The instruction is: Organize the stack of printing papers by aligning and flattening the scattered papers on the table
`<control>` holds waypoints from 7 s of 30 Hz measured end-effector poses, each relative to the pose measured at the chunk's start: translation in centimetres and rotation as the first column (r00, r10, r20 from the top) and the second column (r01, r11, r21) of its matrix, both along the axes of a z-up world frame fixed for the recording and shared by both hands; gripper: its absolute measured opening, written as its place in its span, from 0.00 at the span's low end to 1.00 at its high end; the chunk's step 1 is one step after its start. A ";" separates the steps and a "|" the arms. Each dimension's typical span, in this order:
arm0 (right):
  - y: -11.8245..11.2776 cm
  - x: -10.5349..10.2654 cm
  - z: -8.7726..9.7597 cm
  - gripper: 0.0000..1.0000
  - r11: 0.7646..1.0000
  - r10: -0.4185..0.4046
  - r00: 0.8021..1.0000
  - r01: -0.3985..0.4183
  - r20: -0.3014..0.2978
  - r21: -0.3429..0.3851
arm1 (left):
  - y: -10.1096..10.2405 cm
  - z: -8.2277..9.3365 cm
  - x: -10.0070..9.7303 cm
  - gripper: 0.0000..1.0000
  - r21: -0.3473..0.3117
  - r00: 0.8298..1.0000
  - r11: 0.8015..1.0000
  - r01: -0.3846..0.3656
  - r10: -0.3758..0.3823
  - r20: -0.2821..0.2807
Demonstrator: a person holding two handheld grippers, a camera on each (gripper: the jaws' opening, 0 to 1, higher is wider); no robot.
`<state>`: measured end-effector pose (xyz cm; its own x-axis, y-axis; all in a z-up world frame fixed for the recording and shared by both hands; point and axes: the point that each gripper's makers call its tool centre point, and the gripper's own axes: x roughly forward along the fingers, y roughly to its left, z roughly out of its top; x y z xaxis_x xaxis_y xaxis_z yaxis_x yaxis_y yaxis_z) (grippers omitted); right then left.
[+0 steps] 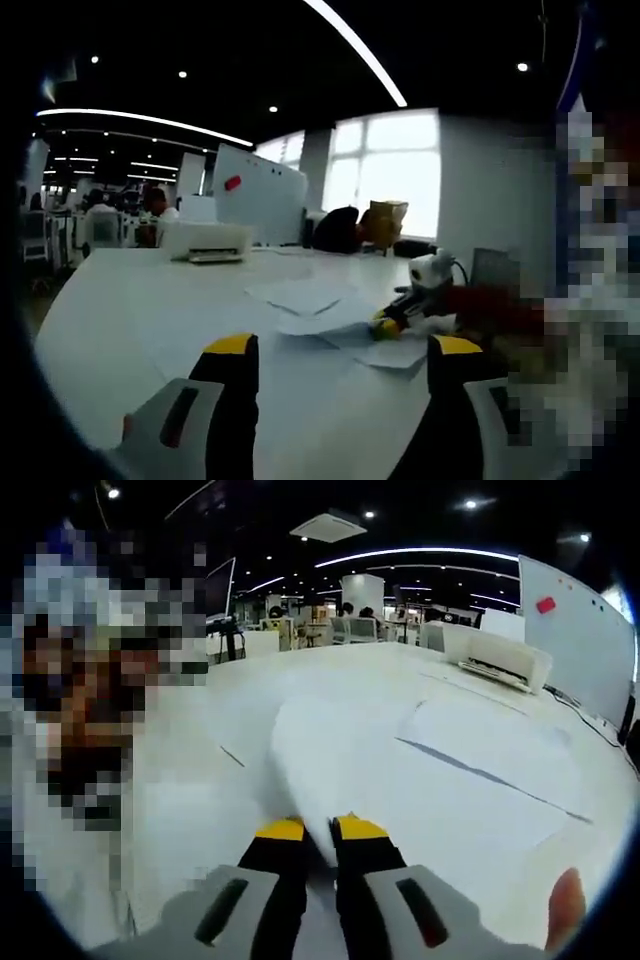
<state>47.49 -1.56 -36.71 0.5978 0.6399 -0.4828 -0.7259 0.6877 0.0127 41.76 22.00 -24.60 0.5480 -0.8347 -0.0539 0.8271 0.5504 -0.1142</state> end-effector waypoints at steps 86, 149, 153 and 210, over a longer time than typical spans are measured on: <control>11.6 -11.8 24.9 0.00 0.769 0.621 0.778 -0.580 -0.094 0.269 | -8.8 11.9 -1.3 0.40 -0.143 0.836 0.824 0.548 -0.545 0.062; 0.4 0.2 12.0 0.23 0.999 0.039 0.915 -0.047 0.401 0.010 | 3.8 3.6 0.5 0.05 -0.428 0.975 0.897 0.112 -0.182 -0.128; 1.2 -0.3 11.6 0.20 0.988 0.005 0.914 -0.067 0.405 0.139 | 3.2 2.2 -0.3 0.05 -0.446 0.972 0.886 0.131 -0.203 -0.119; 3.2 -7.9 0.4 0.55 0.998 -0.017 0.977 0.029 0.212 -0.055 | 2.8 -2.8 3.3 0.06 -0.407 0.974 0.903 0.133 -0.196 -0.116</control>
